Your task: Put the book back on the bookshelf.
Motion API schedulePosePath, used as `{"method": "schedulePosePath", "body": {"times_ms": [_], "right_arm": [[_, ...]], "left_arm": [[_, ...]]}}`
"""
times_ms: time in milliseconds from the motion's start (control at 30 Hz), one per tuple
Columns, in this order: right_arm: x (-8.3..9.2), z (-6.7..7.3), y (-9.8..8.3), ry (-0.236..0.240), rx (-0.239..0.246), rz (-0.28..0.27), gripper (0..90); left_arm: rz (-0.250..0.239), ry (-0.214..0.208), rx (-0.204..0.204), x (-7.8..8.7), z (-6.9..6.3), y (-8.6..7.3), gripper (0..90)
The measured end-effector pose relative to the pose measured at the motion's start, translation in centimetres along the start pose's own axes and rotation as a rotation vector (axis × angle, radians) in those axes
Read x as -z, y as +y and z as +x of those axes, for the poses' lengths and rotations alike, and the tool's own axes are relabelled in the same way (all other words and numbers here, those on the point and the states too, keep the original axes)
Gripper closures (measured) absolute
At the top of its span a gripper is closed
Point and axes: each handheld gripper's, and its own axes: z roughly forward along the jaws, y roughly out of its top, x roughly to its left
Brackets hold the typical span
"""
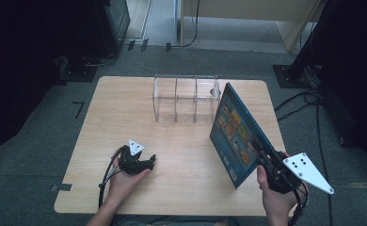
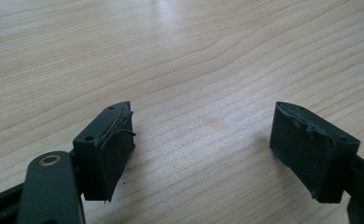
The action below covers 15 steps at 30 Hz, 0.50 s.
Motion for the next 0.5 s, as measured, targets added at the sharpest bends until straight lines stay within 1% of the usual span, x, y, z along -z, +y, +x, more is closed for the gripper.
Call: {"method": "schedulePosePath", "body": {"times_ms": [300, 500], "right_arm": [[-0.5, -0.1, 1.0, 0.012, 0.001, 0.015, 84.0], [-0.8, 0.0, 1.5, 0.02, -0.001, 0.013, 84.0]], "left_arm": [[0.002, 0.0, 0.0, 0.0, 0.0, 0.0, 21.6], [0.002, 0.0, 0.0, 0.0, 0.0, 0.0, 21.6]]}}
